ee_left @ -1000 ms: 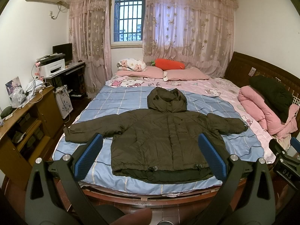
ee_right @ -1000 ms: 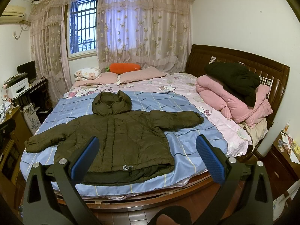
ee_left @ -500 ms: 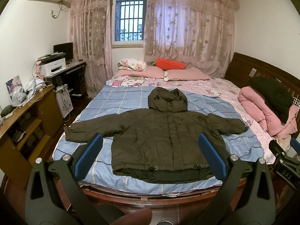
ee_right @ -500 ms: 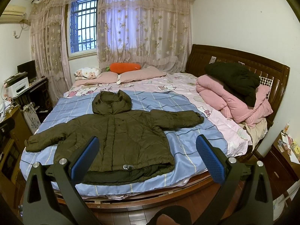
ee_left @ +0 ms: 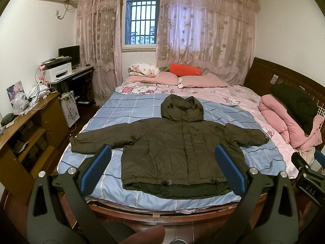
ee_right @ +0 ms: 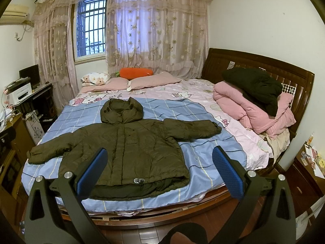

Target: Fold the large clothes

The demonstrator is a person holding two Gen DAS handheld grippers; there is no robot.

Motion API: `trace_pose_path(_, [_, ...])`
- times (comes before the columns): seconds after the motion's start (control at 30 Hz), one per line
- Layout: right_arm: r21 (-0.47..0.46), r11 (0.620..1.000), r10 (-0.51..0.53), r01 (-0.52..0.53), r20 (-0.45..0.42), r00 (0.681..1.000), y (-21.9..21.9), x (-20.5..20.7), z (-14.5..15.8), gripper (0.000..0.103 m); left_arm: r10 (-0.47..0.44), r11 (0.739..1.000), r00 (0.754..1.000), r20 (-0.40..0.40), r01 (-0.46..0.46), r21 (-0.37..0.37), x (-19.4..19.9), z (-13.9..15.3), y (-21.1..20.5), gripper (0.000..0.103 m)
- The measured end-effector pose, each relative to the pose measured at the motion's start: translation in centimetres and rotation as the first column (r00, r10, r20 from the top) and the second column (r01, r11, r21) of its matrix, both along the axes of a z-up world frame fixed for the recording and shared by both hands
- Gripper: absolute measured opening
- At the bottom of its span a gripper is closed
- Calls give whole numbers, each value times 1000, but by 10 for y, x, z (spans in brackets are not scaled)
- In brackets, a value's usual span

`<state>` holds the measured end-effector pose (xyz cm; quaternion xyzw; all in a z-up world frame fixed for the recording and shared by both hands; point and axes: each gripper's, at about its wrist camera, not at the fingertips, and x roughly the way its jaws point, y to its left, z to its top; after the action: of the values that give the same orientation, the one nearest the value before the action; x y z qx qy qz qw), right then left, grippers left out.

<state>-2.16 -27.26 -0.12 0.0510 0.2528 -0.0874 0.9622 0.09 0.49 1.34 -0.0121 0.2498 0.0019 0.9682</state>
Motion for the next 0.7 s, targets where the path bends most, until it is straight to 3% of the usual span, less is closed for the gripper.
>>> trace_pose_path(0.7, [-3, 1000, 1, -1, 0, 1000, 0, 0, 0, 102, 2, 1000, 1000, 2, -2, -1, 0, 0, 1, 101])
